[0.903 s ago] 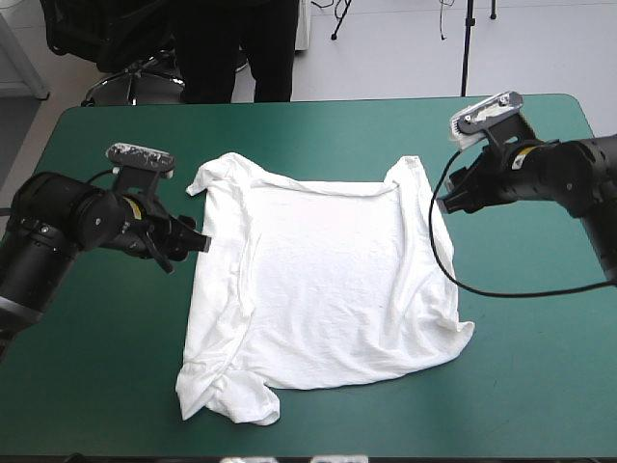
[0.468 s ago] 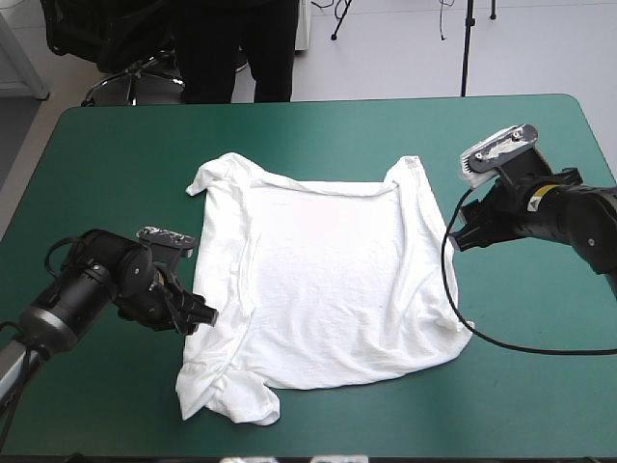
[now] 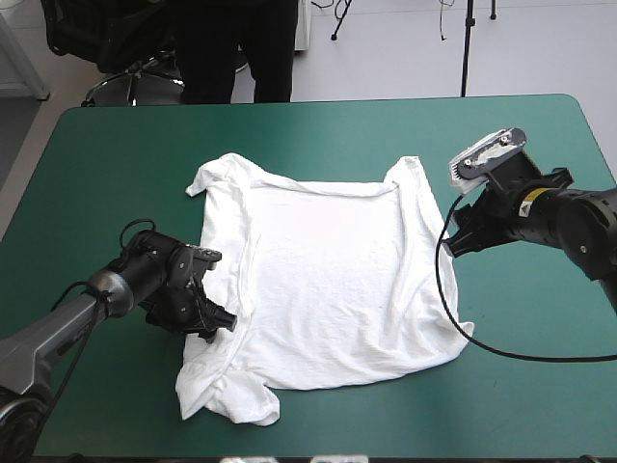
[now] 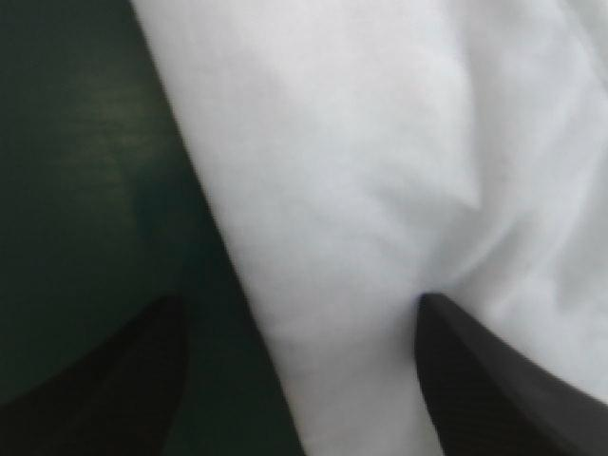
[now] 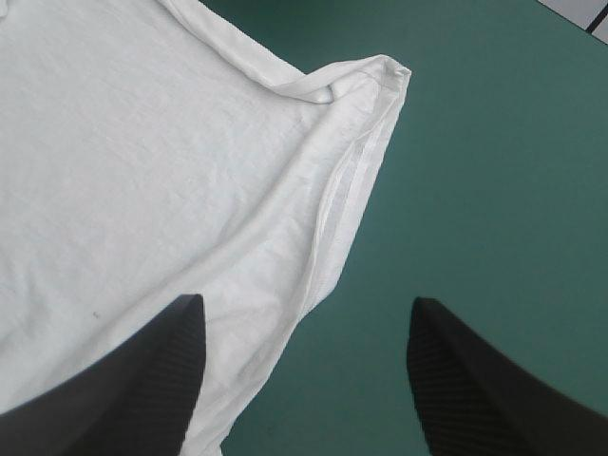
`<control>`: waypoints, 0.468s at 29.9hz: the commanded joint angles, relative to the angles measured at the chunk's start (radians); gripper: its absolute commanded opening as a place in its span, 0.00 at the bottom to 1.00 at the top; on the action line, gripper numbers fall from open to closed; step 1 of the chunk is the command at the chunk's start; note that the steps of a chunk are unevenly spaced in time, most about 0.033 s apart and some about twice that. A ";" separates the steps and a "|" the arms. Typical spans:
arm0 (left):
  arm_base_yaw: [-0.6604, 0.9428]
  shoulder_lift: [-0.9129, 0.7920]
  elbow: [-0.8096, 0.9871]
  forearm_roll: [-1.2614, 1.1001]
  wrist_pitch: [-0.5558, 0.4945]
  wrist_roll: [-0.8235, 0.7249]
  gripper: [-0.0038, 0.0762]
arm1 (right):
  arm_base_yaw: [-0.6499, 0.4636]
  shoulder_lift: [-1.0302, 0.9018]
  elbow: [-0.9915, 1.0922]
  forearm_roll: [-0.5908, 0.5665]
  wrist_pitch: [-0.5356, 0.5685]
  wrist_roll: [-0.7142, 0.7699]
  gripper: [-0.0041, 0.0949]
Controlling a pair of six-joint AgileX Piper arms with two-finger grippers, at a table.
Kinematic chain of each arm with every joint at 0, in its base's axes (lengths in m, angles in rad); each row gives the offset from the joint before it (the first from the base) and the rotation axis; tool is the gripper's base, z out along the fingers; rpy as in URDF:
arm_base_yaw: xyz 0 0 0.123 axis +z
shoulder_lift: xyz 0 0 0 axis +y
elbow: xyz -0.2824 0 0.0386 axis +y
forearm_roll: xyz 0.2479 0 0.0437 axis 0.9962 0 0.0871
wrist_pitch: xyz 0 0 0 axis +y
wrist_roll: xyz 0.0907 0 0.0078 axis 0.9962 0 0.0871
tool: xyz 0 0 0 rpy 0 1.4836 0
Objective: Fold the cloth
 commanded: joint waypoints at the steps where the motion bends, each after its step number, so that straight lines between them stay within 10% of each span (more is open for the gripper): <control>1: 0.000 0.015 -0.023 -0.017 -0.003 0.000 0.67 | 0.012 -0.025 -0.024 -0.042 -0.054 0.014 0.63; 6: 0.000 0.032 -0.022 -0.073 -0.012 0.030 0.56 | 0.012 -0.033 -0.024 -0.057 -0.054 0.021 0.63; 14: 0.000 0.032 -0.022 -0.074 -0.027 0.048 0.04 | 0.012 -0.033 -0.024 -0.089 -0.055 0.040 0.63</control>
